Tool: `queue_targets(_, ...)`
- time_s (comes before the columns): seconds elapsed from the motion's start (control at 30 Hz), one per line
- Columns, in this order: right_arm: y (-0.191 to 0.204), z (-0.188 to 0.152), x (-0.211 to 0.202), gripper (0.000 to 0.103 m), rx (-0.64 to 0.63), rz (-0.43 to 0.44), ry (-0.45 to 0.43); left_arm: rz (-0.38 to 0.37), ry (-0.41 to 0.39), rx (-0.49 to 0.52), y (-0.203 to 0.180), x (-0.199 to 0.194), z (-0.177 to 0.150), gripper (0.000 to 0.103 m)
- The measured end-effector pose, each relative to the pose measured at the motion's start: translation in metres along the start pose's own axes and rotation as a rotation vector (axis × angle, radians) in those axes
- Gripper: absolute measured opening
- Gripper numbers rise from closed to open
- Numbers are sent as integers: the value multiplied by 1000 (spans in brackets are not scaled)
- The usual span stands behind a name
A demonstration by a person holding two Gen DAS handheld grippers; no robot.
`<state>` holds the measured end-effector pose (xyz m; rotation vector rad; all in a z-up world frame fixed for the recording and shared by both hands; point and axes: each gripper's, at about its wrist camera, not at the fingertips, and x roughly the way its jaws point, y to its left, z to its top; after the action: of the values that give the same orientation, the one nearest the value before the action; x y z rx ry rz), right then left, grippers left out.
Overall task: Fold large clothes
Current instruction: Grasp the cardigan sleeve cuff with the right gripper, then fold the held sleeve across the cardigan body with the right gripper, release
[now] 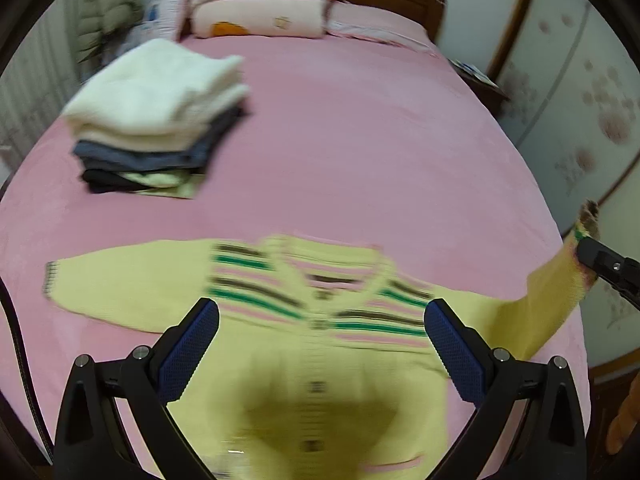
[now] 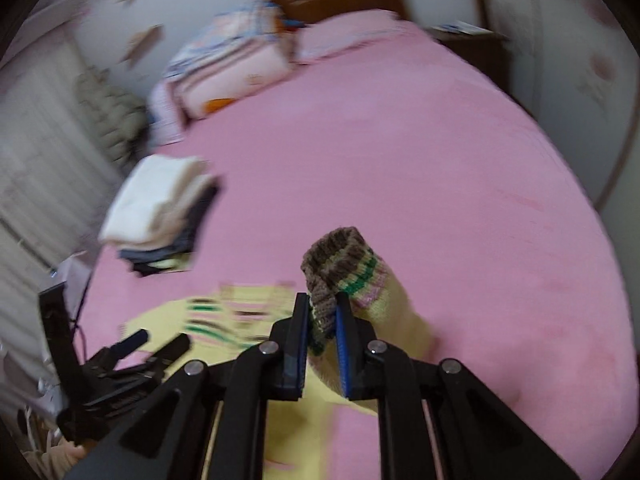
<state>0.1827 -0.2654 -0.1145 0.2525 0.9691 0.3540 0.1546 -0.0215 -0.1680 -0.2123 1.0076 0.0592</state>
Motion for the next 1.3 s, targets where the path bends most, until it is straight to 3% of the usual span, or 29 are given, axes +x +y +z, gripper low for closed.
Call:
queue_targets(0.2,113,-14,73,15,-121,20,22,12,3,-38,101,-5,7,102)
queue_targets(0.33,150,-43,131,21,-153,-20,79,-35,47,-22,145,12,7,102)
queue_targets(0.4,157,-55,146,34,-143,-35,113,-64,73,-5,158,27,6,102)
queue_targets(0.43,158,-62,155,34,-115,-45,130,-74,84,7,161,32,4,102)
queue_targets(0.57,144,-83,154,34,2,-44,166,-136,109,47,161,50,2,101)
queue_targets(0.7,119,-100,134,34,37,-97,190,-250,162,46,150,72,-4,88)
queue_targets(0.87,83,-118,117,34,60,-166,214,-368,282,9,127,113,-15,63)
queue_targets(1.1,37,-134,103,34,122,-233,240,-326,341,-55,114,146,-22,60)
queue_targets(1.2,21,-139,101,34,140,-247,246,-261,345,-38,110,154,-23,23)
queue_targets(1.3,13,-139,99,34,132,-265,245,-222,323,-14,102,149,-20,14)
